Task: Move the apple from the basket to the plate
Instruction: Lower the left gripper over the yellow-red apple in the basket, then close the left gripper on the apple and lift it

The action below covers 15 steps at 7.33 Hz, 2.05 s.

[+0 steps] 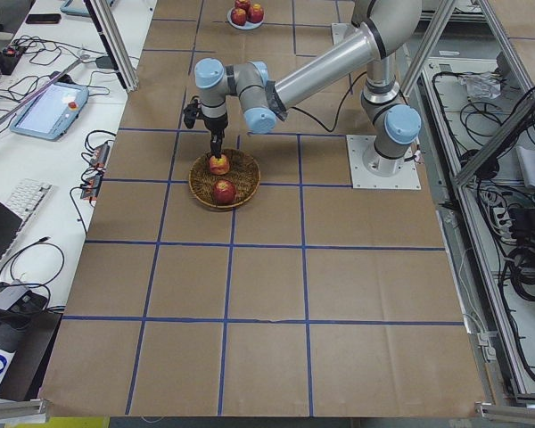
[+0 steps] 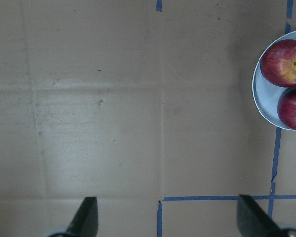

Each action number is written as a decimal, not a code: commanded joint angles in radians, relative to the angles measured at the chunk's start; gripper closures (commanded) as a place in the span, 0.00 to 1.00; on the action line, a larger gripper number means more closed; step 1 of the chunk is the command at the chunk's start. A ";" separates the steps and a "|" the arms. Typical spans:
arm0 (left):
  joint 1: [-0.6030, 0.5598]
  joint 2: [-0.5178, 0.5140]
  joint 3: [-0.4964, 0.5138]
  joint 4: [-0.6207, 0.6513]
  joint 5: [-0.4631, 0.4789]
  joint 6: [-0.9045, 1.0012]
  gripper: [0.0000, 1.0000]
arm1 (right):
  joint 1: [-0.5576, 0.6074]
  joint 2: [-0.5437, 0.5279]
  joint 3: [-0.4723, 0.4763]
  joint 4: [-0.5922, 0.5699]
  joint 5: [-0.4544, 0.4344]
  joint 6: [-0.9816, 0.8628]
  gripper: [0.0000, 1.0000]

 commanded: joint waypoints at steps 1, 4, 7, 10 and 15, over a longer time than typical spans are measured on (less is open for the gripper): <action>0.010 -0.028 -0.043 0.152 -0.010 0.132 0.02 | 0.000 0.000 -0.001 0.000 0.002 0.000 0.00; 0.010 -0.049 -0.072 0.181 -0.011 0.198 0.02 | 0.000 0.000 -0.001 0.000 0.003 0.000 0.00; 0.015 -0.088 -0.074 0.179 -0.010 0.354 0.02 | -0.001 -0.001 -0.002 0.000 0.005 0.000 0.00; 0.016 -0.108 -0.063 0.181 -0.010 0.420 0.10 | 0.000 -0.001 -0.004 0.000 0.005 0.002 0.00; 0.016 -0.106 -0.043 0.184 -0.013 0.523 0.42 | 0.000 -0.001 -0.004 -0.002 0.005 0.002 0.00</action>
